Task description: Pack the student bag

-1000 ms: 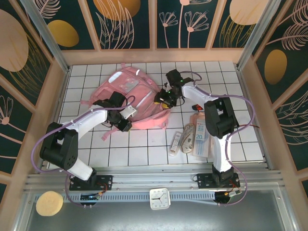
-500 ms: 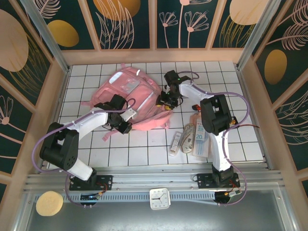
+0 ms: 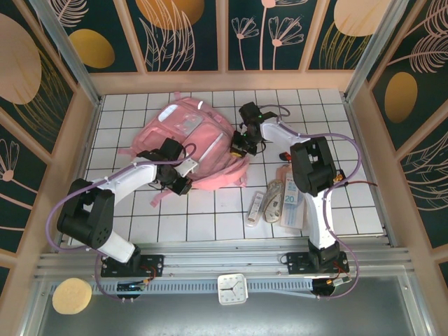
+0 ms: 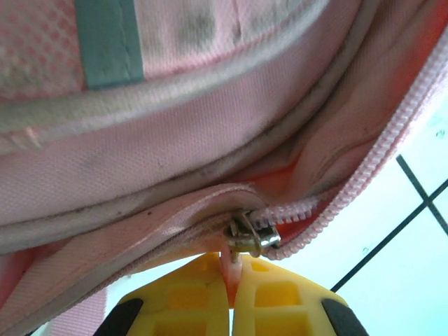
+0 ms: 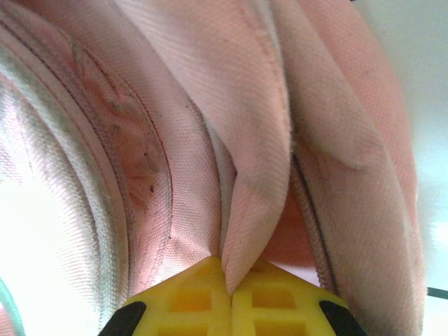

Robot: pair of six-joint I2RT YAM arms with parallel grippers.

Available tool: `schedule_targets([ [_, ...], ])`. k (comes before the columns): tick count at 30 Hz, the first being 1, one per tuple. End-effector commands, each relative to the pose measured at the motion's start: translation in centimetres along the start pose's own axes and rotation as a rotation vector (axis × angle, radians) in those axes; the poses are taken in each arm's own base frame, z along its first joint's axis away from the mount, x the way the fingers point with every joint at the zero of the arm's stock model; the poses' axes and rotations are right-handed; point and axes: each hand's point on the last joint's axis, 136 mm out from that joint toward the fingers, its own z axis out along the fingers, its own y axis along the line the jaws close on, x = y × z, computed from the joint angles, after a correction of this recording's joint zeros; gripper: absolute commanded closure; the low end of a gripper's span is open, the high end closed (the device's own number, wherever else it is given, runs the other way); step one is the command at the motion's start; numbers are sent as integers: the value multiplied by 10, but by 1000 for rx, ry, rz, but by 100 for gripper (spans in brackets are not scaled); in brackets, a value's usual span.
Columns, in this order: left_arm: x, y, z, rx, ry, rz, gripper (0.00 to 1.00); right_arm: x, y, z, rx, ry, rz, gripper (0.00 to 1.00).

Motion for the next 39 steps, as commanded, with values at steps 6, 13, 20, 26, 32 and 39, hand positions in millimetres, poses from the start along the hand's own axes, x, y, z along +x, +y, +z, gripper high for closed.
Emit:
schedule_targets([
  [6, -22, -2, -10, -17, -71, -3, 99, -12, 32, -77, 25, -75, -53, 79],
  [13, -23, 4, -5, -42, -69, 2, 99, 21, -54, -63, 63, 89, -35, 42],
  [20, -13, 2, 0, -27, -51, -16, 99, 21, -47, -23, -64, 126, -45, 32],
  [26, -6, 2, 2, -26, -35, -18, 99, 7, -16, -11, -163, 81, -52, 31],
  [32, -7, 2, 3, -26, -31, -19, 99, 9, -11, -8, -230, 73, -28, 31],
  [39, -3, 5, 4, -39, -18, -17, 99, 7, 11, -36, -479, 36, 40, 31],
])
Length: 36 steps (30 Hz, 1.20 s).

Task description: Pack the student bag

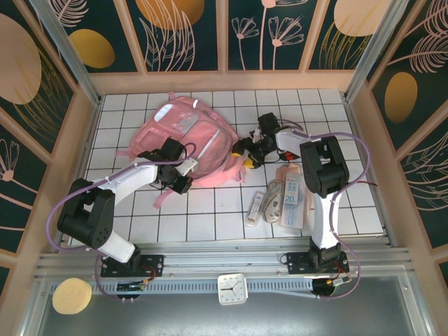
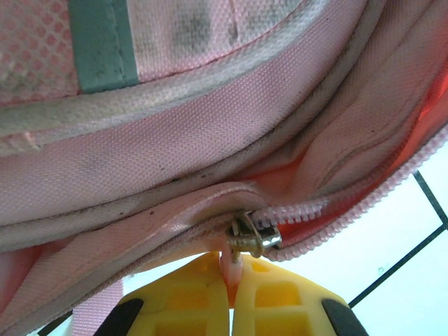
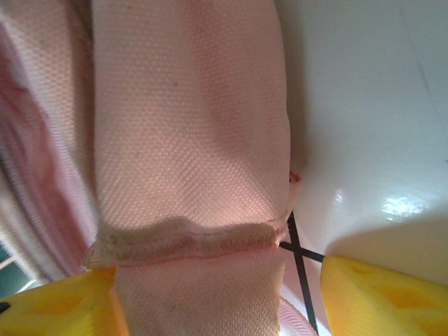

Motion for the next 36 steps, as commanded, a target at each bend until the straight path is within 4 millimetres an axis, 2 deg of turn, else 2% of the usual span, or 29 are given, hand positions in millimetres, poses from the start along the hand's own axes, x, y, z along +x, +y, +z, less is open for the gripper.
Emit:
schedule_targets([
  [1, -3, -2, 1, 7, -10, 3, 99, -4, 50, -22, -206, -33, -41, 31],
  [4, -3, -2, 1, 8, -10, 4, 99, -6, 48, -13, -169, -13, -49, 31],
  [6, -5, -4, -1, 20, -16, -1, 99, -9, 55, -2, -141, -2, -77, 39],
  [7, -8, -6, -2, 30, -21, -9, 99, -10, 60, 2, -135, 3, -89, 46],
  [9, -12, -13, -3, 69, -24, -38, 99, -9, 71, 8, -127, -5, -113, 100],
  [10, -24, -16, -9, 88, -52, -52, 99, -9, 73, 7, -118, -28, -117, 100],
  [15, -53, -41, -30, 232, -121, -152, 99, -10, 82, -13, -112, -188, -138, 100],
  [18, -74, -51, -42, 303, -162, -228, 97, -7, 84, -15, -107, -234, -157, 100],
  [22, -100, -61, -41, 378, -188, -349, 96, -1, 97, -10, -137, -261, -189, 100],
  [24, -108, -69, -36, 391, -172, -342, 95, 0, 104, -7, -149, -266, -204, 100],
  [28, -122, -98, -25, 459, -132, -288, 94, 4, 112, 8, -145, -230, -219, 100],
  [29, -125, -102, -24, 463, -130, -279, 90, 4, 112, 9, -138, -226, -219, 100],
  [30, -126, -101, -24, 456, -130, -277, 80, 5, 109, 9, -130, -223, -212, 100],
  [31, -127, -98, -24, 433, -137, -271, 58, 4, 103, 8, -109, -223, -196, 100],
  [32, -127, -95, -25, 411, -139, -259, 40, 0, 91, 3, -70, -227, -164, 95],
  [33, -124, -93, -26, 390, -134, -250, 31, -5, 78, -4, -29, -235, -140, 86],
  [34, -122, -89, -27, 362, -127, -237, 8, -9, 65, -13, 21, -250, -121, 76],
  [35, -118, -85, -28, 332, -117, -227, 1, -12, 54, -24, 86, -265, -121, 69],
  [36, -116, -81, -30, 308, -115, -223, 1, -14, 44, -34, 156, -271, -127, 64],
])
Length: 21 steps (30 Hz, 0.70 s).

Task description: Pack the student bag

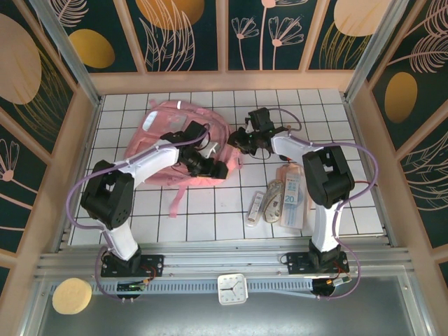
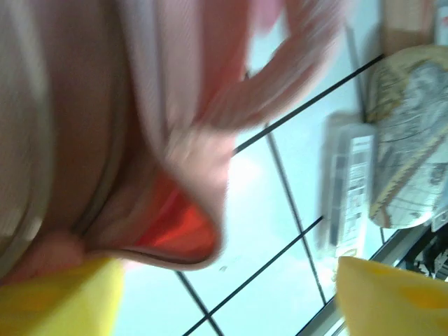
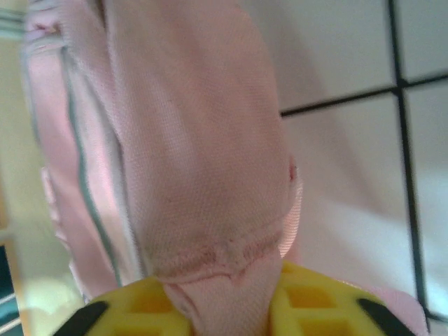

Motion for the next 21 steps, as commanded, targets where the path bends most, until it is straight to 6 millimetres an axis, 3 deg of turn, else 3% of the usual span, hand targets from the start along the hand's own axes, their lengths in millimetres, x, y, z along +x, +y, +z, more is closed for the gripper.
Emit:
schedule_targets([
  [1, -22, -9, -26, -11, -98, 100, 1, -1, -18, -32, 182, 29, -62, 62],
  [4, -30, 0, -57, -55, -187, 82, 1, -1, -18, -56, 278, 42, -140, 59],
  [7, -38, 13, -98, -99, -319, 15, 1, 20, -8, -66, 273, 106, -160, 57],
  [9, -38, 32, -122, -181, -390, -55, 1, 39, 4, -65, 260, 173, -195, 56],
  [11, -30, 65, -139, -304, -438, -187, 1, 64, 27, -56, 224, 252, -271, 56],
  [14, -13, 92, -138, -310, -444, -349, 1, 98, 47, -42, 191, 359, -334, 55],
  [21, 13, 91, -126, -6, -552, -690, 1, 129, 71, -18, 159, 367, -452, 54],
])
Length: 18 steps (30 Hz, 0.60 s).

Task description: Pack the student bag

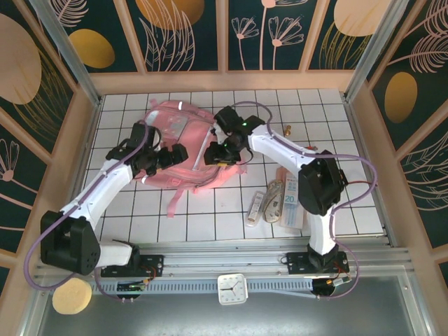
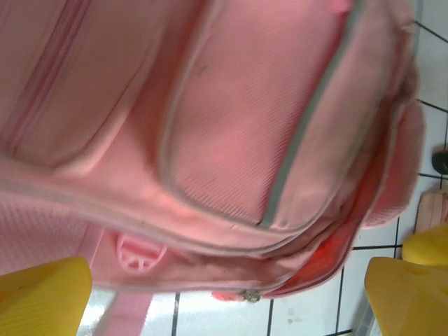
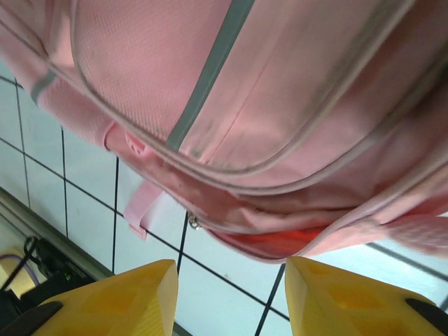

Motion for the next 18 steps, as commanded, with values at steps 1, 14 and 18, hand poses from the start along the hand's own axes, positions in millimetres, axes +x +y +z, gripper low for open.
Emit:
schedule_targets([
  [1, 10, -6, -7, 152, -20, -285, 1, 5, 8, 11, -12, 22, -46, 54],
  [14, 60, 49, 12, 279, -86, -805, 2, 12, 32, 8, -133, -51, -4, 55],
  [18, 63, 53, 30, 305, -75, -827, 11, 16, 25, 9, -112, -96, 43, 55],
])
